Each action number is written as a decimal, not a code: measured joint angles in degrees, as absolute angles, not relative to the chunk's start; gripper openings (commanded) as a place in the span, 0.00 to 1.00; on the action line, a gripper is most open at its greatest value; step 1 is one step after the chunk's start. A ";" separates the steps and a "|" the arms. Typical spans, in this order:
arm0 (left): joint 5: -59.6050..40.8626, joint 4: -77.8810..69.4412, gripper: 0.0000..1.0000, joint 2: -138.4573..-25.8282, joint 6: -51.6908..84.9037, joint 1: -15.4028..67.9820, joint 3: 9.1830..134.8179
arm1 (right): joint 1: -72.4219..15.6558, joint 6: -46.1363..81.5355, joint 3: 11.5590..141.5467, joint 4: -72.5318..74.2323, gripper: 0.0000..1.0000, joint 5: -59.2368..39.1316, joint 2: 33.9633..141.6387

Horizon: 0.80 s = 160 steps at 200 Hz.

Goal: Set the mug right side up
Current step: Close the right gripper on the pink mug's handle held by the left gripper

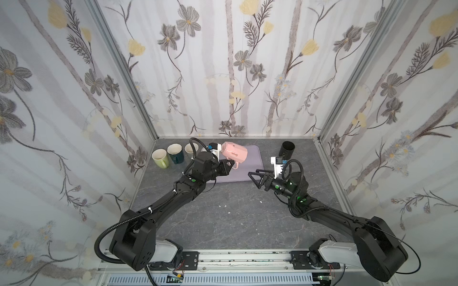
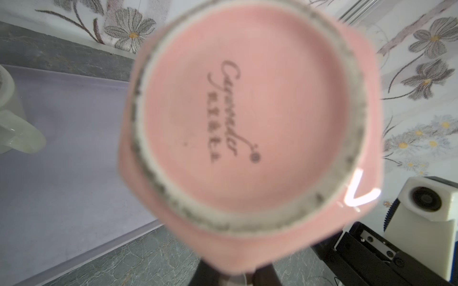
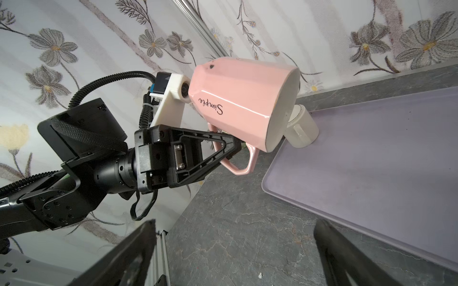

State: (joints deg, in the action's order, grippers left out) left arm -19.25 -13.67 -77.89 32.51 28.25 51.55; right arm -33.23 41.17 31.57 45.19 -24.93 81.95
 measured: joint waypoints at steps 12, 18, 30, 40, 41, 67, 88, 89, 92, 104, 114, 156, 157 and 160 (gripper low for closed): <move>-19.70 -15.79 0.00 -77.32 33.45 27.90 50.59 | -34.20 41.54 32.32 45.41 0.99 -24.71 83.13; -19.99 -16.75 0.00 -77.19 33.61 27.81 50.19 | -34.54 41.56 32.62 45.87 0.99 -24.69 83.88; -20.86 -18.26 0.00 -77.12 34.92 27.81 49.60 | -35.05 42.19 33.12 46.98 0.98 -24.71 85.41; -21.56 -19.49 0.00 -77.12 35.16 27.77 49.19 | -35.20 43.05 33.41 48.25 0.98 -24.95 86.78; -21.65 -19.55 0.00 -77.12 35.20 27.77 49.15 | -35.20 43.09 33.43 48.34 0.98 -24.95 86.87; -23.51 -23.14 0.00 -77.43 37.63 27.66 48.47 | -35.29 45.15 34.52 51.27 0.92 -25.54 90.04; -24.82 -26.28 0.00 -78.43 38.76 27.64 48.29 | -35.31 46.26 36.14 53.60 0.84 -26.79 92.42; -24.88 -26.52 0.00 -78.48 38.96 27.64 48.23 | -35.31 46.28 36.21 53.65 0.84 -26.83 92.51; -25.08 -26.96 0.00 -78.59 39.29 27.64 48.12 | -35.31 46.46 36.40 53.82 0.83 -27.00 92.88; -25.82 -28.10 0.00 -78.98 39.99 27.64 47.77 | -35.33 46.96 37.30 53.71 0.78 -27.77 93.93; -26.35 -28.93 0.00 -79.29 40.93 27.64 47.57 | -35.29 47.05 38.37 53.74 0.74 -28.23 94.74; -27.62 -31.22 0.00 -79.79 42.59 27.64 47.33 | -35.29 48.23 39.42 54.70 0.59 -29.85 96.57; -27.64 -31.24 0.00 -79.79 42.61 27.64 47.33 | -35.29 48.27 39.42 54.74 0.59 -29.87 96.60; -27.70 -31.33 0.00 -79.79 42.70 27.64 47.33 | -35.29 48.42 39.42 54.85 0.58 -29.89 96.62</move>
